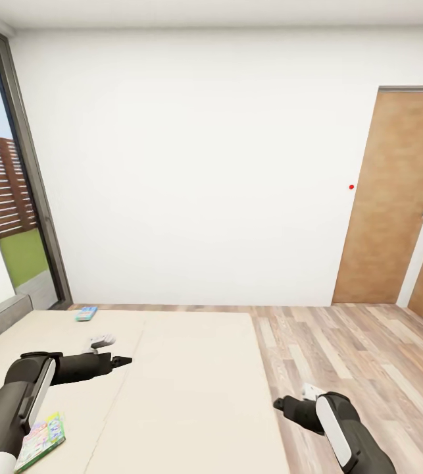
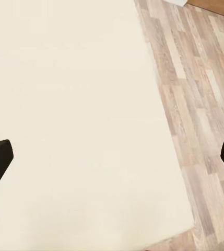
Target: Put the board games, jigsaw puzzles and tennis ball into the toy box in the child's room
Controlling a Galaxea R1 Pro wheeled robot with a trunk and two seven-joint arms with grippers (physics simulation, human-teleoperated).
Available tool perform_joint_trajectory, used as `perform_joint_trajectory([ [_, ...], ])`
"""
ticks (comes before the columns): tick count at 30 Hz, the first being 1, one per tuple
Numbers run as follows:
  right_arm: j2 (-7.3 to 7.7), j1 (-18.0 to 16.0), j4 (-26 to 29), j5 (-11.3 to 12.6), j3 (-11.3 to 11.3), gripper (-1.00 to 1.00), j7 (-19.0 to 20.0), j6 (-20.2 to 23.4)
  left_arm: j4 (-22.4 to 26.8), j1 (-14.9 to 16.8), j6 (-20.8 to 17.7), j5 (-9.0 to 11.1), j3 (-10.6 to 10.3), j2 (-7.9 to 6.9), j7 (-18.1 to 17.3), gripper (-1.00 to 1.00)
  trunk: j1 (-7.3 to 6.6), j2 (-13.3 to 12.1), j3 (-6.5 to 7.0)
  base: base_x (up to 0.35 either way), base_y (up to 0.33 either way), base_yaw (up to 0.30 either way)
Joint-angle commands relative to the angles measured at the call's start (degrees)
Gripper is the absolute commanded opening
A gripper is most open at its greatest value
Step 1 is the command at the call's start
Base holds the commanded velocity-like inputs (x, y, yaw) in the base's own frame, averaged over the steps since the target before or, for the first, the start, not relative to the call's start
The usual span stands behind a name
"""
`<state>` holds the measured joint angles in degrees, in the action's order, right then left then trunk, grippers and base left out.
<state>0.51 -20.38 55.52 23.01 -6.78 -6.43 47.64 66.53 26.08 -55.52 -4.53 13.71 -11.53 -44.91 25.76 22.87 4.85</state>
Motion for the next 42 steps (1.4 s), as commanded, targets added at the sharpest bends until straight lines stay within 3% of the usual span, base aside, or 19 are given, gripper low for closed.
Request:
perform_joint_trajectory([
  [1,0.02,-0.01,0.06,0.62,0.0,1.0,-0.54,0.05,0.01,0.03,-0.2,-0.48,0.09,0.01,-0.53,1.0,0.03,0.05,-0.03,0.0,0.279,0.0],
  [20,0.19,-0.01,-0.02,1.05,-0.15,1.0,-0.32,-0.45,0.01,0.03,-0.2,-0.48,0.19,-0.02,-0.53,1.0,0.03,0.05,-0.03,0.0,0.279,0.0],
  [42,-0.06,-0.01,0.02,1.07,-0.1,1.0,-0.34,-0.27,0.01,0.03,-0.13,-0.48,0.86,-1.1,-0.46,1.0,0.03,0.05,-0.03,0.0,0.279,0.0],
])
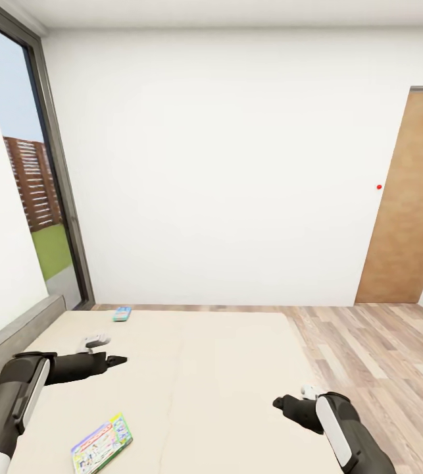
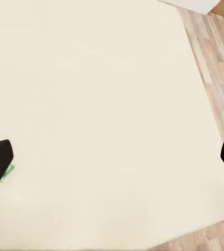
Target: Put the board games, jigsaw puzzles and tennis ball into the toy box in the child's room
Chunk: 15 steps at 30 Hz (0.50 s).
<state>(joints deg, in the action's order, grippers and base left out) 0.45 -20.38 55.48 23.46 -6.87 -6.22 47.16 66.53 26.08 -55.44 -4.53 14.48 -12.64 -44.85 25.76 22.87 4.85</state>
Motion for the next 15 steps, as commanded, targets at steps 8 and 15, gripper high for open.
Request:
perform_joint_trajectory([
  [8,-0.01,-0.01,0.07,0.68,-0.06,1.0,-0.55,0.21,0.01,0.03,-0.2,-0.48,0.11,-0.01,-0.51,1.0,0.03,0.05,-0.03,0.0,0.279,0.0],
  [15,-0.01,-0.01,0.07,0.7,-0.02,1.0,-0.55,0.21,0.01,0.03,-0.19,-0.48,0.11,-0.01,-0.5,1.0,0.03,0.05,-0.03,0.0,0.279,0.0],
])
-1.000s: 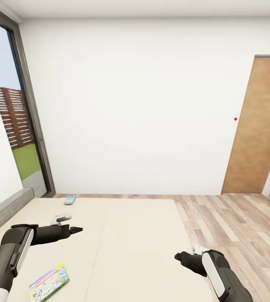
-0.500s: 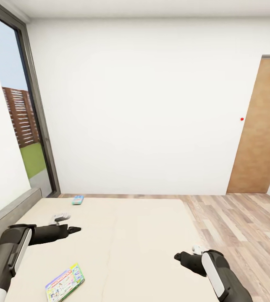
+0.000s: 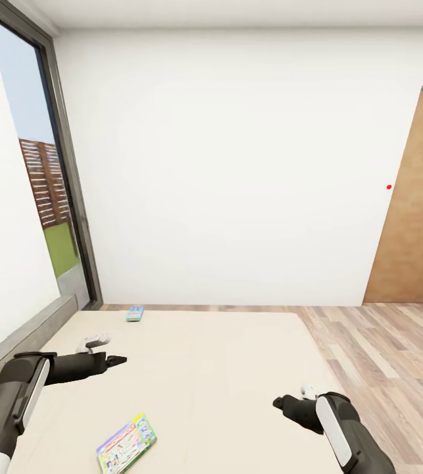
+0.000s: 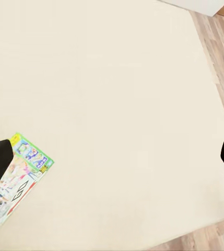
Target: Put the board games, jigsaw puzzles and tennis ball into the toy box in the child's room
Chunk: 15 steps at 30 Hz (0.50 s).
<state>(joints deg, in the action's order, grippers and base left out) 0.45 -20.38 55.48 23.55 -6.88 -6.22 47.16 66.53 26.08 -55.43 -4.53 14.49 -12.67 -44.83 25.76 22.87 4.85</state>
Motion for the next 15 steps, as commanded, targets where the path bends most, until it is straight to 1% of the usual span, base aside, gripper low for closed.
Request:
perform_joint_trajectory([
  [1,-0.01,-0.01,0.07,0.6,0.0,1.0,-0.55,0.21,0.01,0.03,-0.2,-0.48,0.1,0.01,-0.53,1.0,0.03,0.05,-0.03,0.0,0.279,0.0],
  [15,-0.01,-0.01,0.07,0.57,0.01,1.0,-0.55,0.21,0.01,0.03,-0.2,-0.48,0.1,0.01,-0.52,1.0,0.03,0.05,-0.03,0.0,0.279,0.0],
])
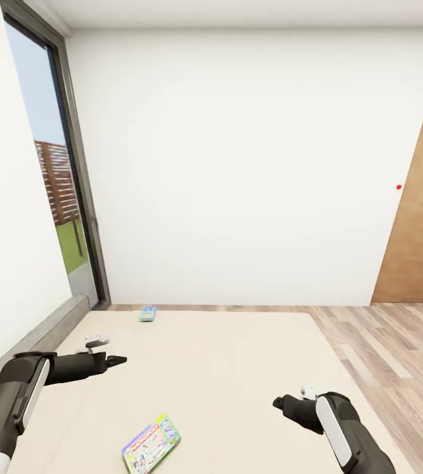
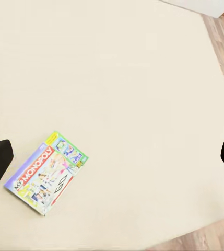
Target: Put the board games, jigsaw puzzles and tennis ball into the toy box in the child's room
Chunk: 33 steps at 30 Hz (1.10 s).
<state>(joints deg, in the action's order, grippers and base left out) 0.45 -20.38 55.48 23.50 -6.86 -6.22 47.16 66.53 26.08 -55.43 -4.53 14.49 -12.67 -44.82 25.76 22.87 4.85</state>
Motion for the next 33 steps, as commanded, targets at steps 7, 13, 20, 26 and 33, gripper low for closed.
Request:
perform_joint_trajectory([
  [7,-0.01,-0.01,0.07,0.59,0.0,1.0,-0.55,0.21,0.01,0.03,-0.2,-0.48,0.1,0.01,-0.53,1.0,0.03,0.05,-0.03,0.0,0.224,0.0],
  [13,-0.01,-0.01,0.07,0.58,0.0,1.0,-0.55,0.21,0.01,0.03,-0.2,-0.48,0.1,0.01,-0.53,1.0,0.03,0.05,-0.03,0.0,0.068,0.0],
  [20,-0.01,-0.01,0.07,0.58,-0.01,1.0,-0.55,0.21,0.01,0.03,-0.16,-0.48,0.02,0.01,-0.53,1.0,0.03,0.05,-0.03,0.031,0.016,0.0],
  [26,-0.01,-0.01,0.07,0.58,0.0,1.0,-0.55,0.21,0.01,0.03,-0.17,-0.48,0.01,0.05,-0.49,1.0,0.03,0.05,-0.03,0.092,0.004,0.0],
  [33,-0.01,-0.01,0.07,0.58,0.01,1.0,-0.55,0.21,0.01,0.03,-0.18,-0.51,0.0,0.09,-0.52,1.0,0.03,0.05,-0.03,0.03,0.001,0.0],
])
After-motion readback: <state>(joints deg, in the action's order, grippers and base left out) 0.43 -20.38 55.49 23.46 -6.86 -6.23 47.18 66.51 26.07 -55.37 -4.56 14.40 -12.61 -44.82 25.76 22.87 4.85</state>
